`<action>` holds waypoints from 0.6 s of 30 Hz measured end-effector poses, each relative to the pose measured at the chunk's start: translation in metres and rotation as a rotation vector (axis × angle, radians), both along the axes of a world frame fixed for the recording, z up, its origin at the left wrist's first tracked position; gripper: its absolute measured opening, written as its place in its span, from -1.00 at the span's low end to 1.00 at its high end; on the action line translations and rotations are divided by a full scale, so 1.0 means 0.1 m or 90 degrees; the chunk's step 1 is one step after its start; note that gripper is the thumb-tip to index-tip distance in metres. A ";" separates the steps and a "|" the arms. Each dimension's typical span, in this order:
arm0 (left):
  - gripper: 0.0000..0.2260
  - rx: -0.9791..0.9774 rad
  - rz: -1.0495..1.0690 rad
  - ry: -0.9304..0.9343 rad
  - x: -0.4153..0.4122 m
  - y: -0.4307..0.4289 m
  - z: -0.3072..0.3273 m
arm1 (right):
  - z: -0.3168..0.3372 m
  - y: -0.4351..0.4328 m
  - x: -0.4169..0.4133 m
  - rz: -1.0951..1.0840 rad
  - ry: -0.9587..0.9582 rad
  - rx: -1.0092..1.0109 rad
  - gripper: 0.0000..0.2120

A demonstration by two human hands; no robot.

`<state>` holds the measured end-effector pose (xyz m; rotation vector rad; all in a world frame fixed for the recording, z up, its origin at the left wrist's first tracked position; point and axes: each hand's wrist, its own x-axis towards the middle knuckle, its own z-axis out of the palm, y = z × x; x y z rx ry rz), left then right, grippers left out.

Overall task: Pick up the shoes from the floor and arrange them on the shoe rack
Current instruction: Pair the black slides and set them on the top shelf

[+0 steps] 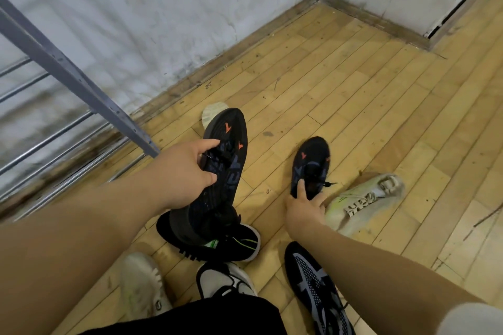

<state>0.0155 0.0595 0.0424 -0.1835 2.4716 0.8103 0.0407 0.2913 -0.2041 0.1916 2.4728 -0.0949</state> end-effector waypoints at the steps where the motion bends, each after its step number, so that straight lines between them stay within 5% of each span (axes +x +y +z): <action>1: -0.38 0.003 -0.001 0.001 0.01 -0.01 0.01 | 0.00 -0.03 0.09 0.024 0.002 -0.018 -0.41; 8: -0.39 -0.028 -0.011 0.021 0.18 -0.11 0.25 | 0.25 -0.14 0.21 -0.059 0.062 -0.245 -0.47; 12: -0.40 0.025 0.049 0.080 0.36 -0.29 0.68 | 0.89 -0.36 0.17 -0.077 0.233 -0.424 -0.51; 18: -0.42 0.154 0.217 0.335 0.86 -0.53 1.61 | 2.39 -0.70 0.12 0.125 0.509 -0.591 -0.51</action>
